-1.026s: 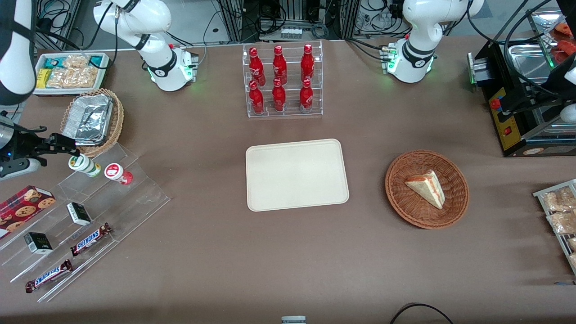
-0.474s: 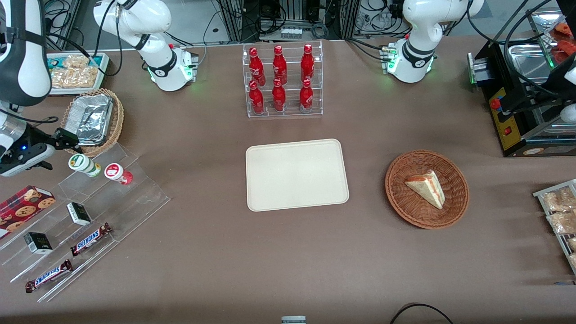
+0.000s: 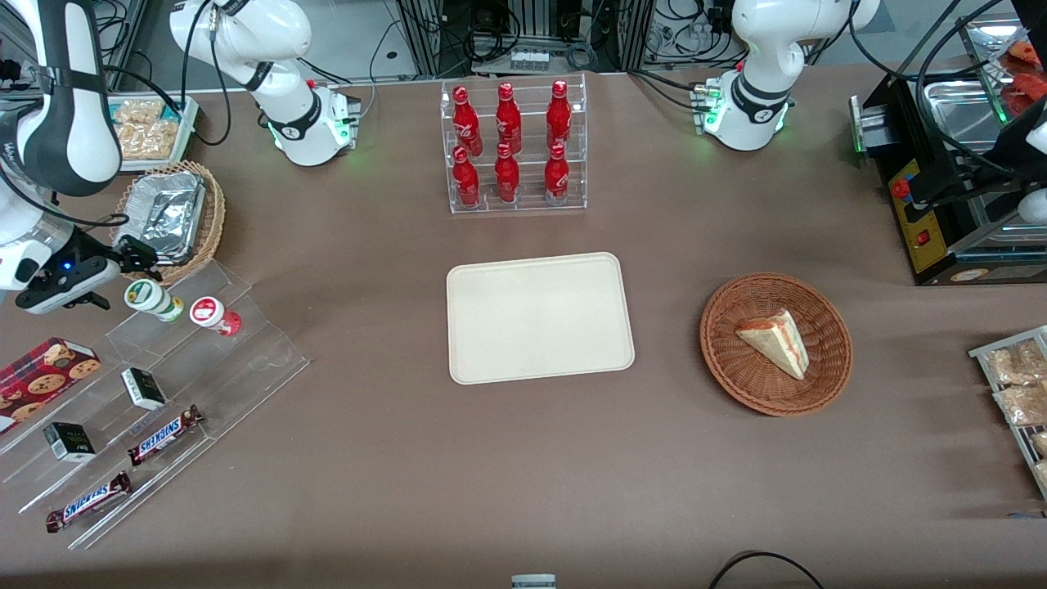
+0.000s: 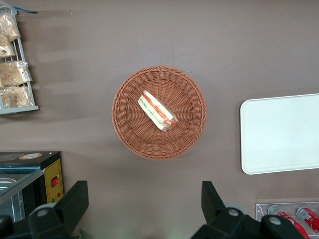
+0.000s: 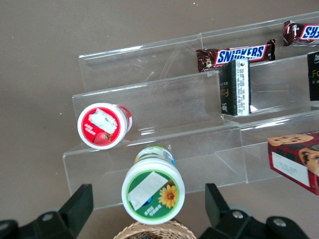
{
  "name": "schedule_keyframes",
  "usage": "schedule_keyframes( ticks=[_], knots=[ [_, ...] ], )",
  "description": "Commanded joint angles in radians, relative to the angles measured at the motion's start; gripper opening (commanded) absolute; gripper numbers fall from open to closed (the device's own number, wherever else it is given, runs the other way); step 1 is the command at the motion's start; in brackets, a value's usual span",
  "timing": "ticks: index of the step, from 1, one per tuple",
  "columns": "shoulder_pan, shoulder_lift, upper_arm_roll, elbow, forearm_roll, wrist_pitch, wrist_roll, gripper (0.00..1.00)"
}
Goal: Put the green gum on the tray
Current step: 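Close the right gripper around the green-lidded gum tub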
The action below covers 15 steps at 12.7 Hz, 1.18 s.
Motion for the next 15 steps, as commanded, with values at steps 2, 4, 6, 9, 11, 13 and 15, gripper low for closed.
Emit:
schedule_keyframes(
  ticks=[2,4,6,9,11,13,15],
  knots=[
    [0.001,-0.024,-0.007,-0.077,0.02,0.106,-0.016,1.0],
    [0.001,-0.015,-0.009,-0.085,0.02,0.13,-0.016,1.0],
    [0.001,-0.014,-0.009,-0.085,0.02,0.132,-0.016,1.0],
    [0.001,-0.007,-0.01,-0.085,0.02,0.132,-0.016,1.0],
    [0.0,-0.006,-0.013,-0.085,0.02,0.132,-0.016,1.0],
    [0.0,-0.001,-0.013,-0.085,0.02,0.132,-0.016,1.0],
    [0.0,0.003,-0.015,-0.084,0.02,0.132,-0.017,0.83]
  ],
)
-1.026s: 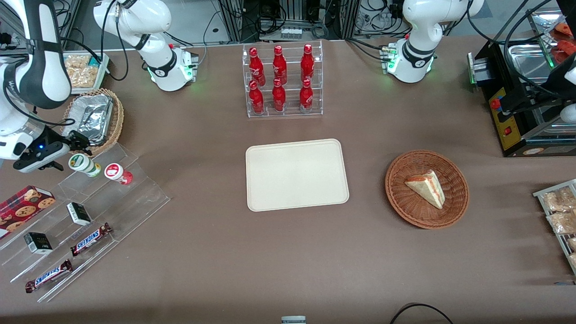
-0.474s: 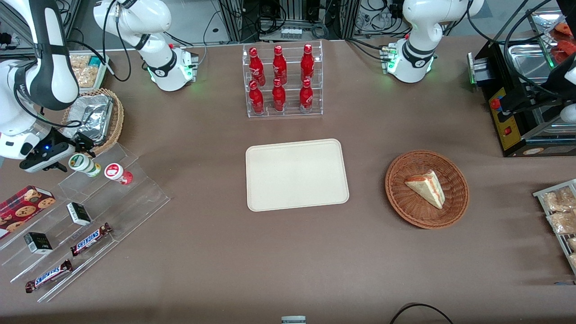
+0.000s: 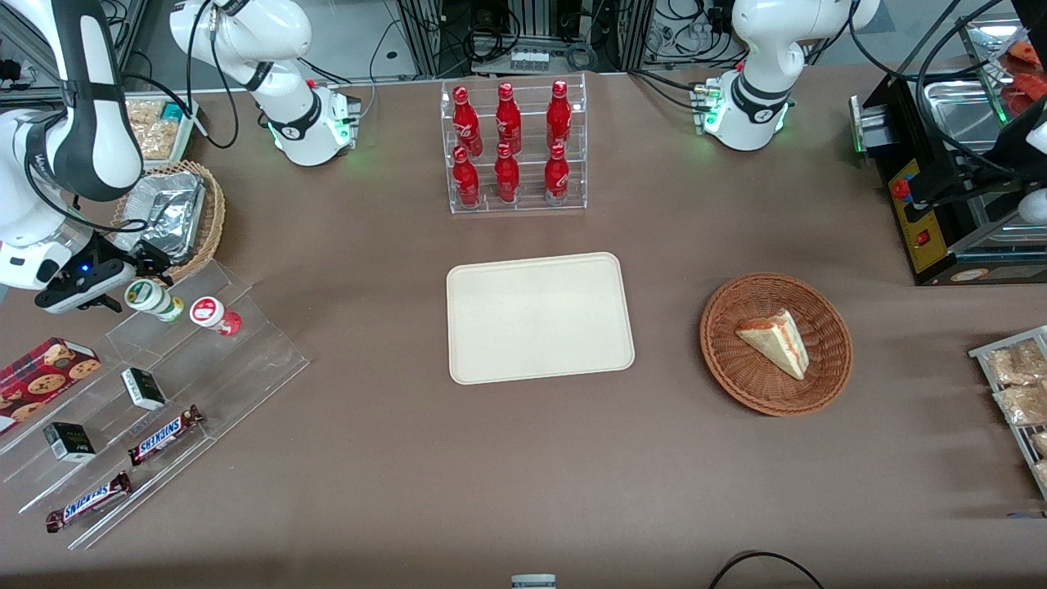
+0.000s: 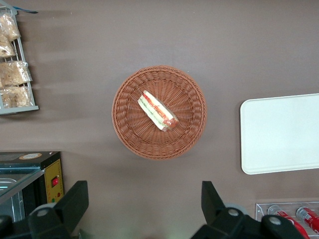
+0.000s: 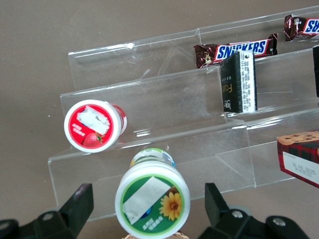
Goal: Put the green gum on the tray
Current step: 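Close the right gripper around the green-lidded gum tub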
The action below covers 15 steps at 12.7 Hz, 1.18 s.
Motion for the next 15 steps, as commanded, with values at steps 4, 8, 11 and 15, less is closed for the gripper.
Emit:
schedule_keyframes(
  ticks=[4,8,11,15],
  knots=[
    [0.0,-0.002,-0.007,-0.012,0.017,0.022,-0.031,0.0],
    [0.009,-0.021,-0.004,0.031,0.016,-0.048,-0.026,0.0],
    [0.03,-0.022,0.03,0.208,0.017,-0.324,0.024,0.0],
    [0.052,-0.021,0.178,0.356,0.014,-0.53,0.277,0.0]
  ],
)
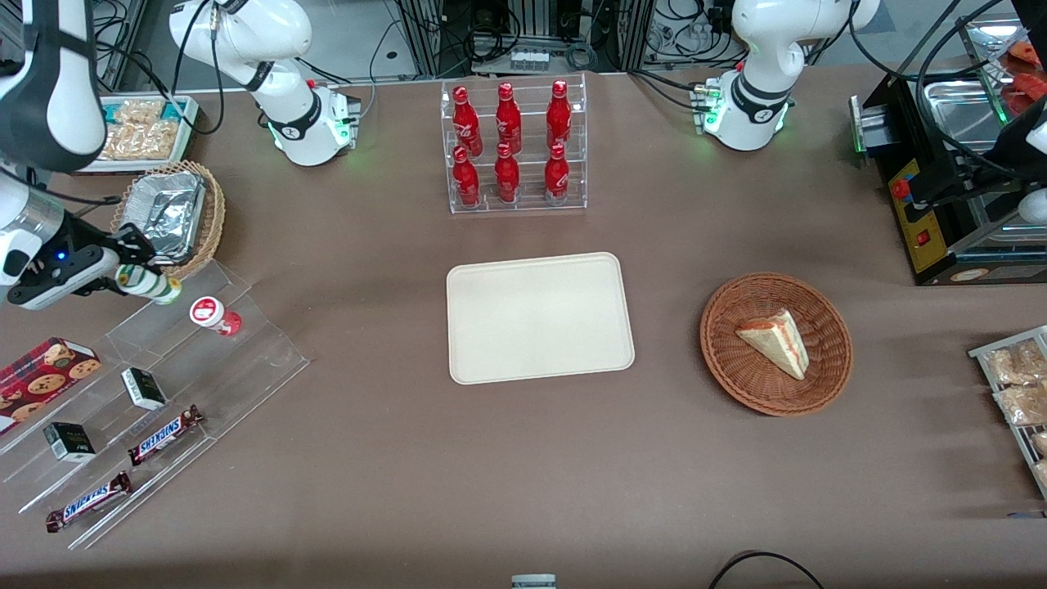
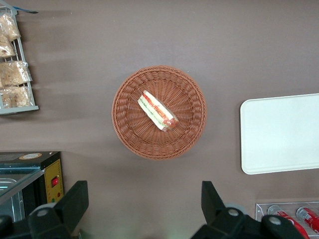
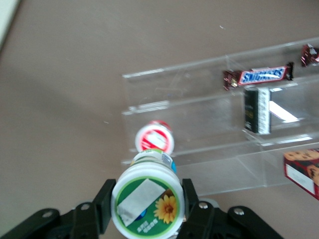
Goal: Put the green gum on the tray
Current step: 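Lift the gum tub and carry it over the cream tray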
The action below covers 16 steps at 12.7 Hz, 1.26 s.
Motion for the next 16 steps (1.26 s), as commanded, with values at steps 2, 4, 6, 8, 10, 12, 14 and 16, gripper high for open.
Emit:
schedule_keyframes(
  ticks=[2,4,6,8,10,12,14,16],
  knots=[
    [0.009,0.019,0.152,0.1,0.013,-0.105,0.265,0.0],
    [0.018,0.034,0.258,0.124,0.015,-0.107,0.449,0.0],
    [0.074,0.091,0.319,0.182,0.017,-0.107,0.643,0.0],
    [0.181,0.166,0.321,0.256,0.03,-0.105,0.837,0.0],
    [0.293,0.291,0.32,0.354,0.029,-0.093,1.034,0.0],
    [0.402,0.423,0.312,0.46,0.02,-0.055,1.178,0.0],
    [0.453,0.51,0.313,0.483,0.018,0.045,1.322,0.0],
    [0.504,0.585,0.313,0.483,0.018,0.18,1.406,0.0]
  ],
)
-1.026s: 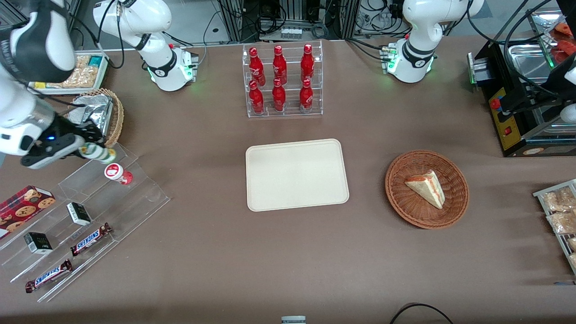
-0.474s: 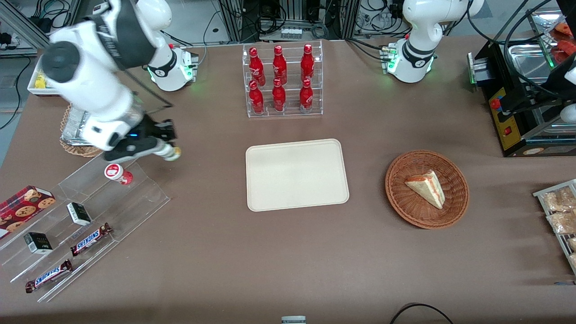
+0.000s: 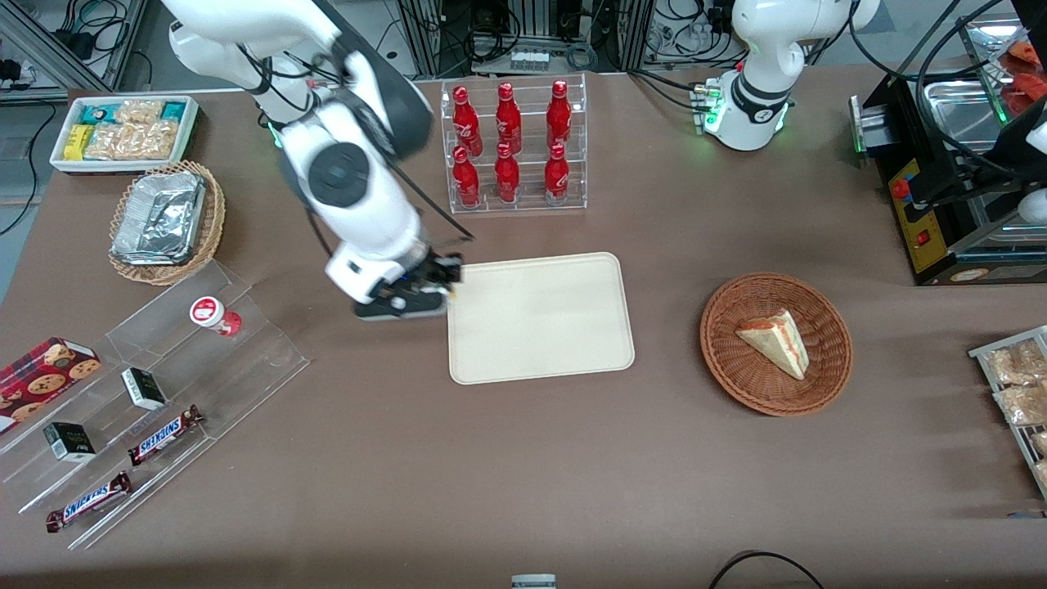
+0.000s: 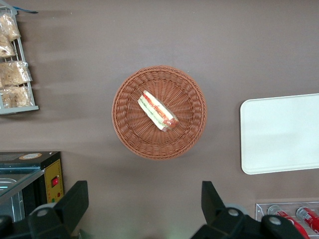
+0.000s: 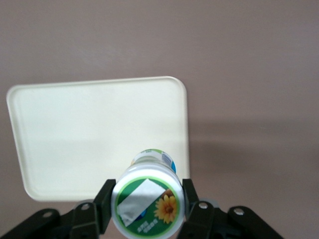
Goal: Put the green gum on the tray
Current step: 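Lift the gum tub and carry it over the cream tray, then lower the gum tub onto the tray and open the right gripper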
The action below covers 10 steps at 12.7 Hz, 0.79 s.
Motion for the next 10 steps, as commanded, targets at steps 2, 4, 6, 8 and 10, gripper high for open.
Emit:
schedule_keyframes(
  ticks=[2,4,6,8,10],
  knots=[
    [0.086,0.161,-0.012,0.079,0.0,0.165,0.161,0.0],
    [0.134,0.236,-0.02,0.126,-0.036,0.2,0.227,0.0],
    [0.175,0.319,-0.022,0.186,-0.123,0.203,0.326,0.0],
    [0.206,0.355,-0.022,0.2,-0.164,0.211,0.373,0.0],
    [0.25,0.375,-0.055,0.198,-0.165,0.233,0.414,0.0]
  ],
)
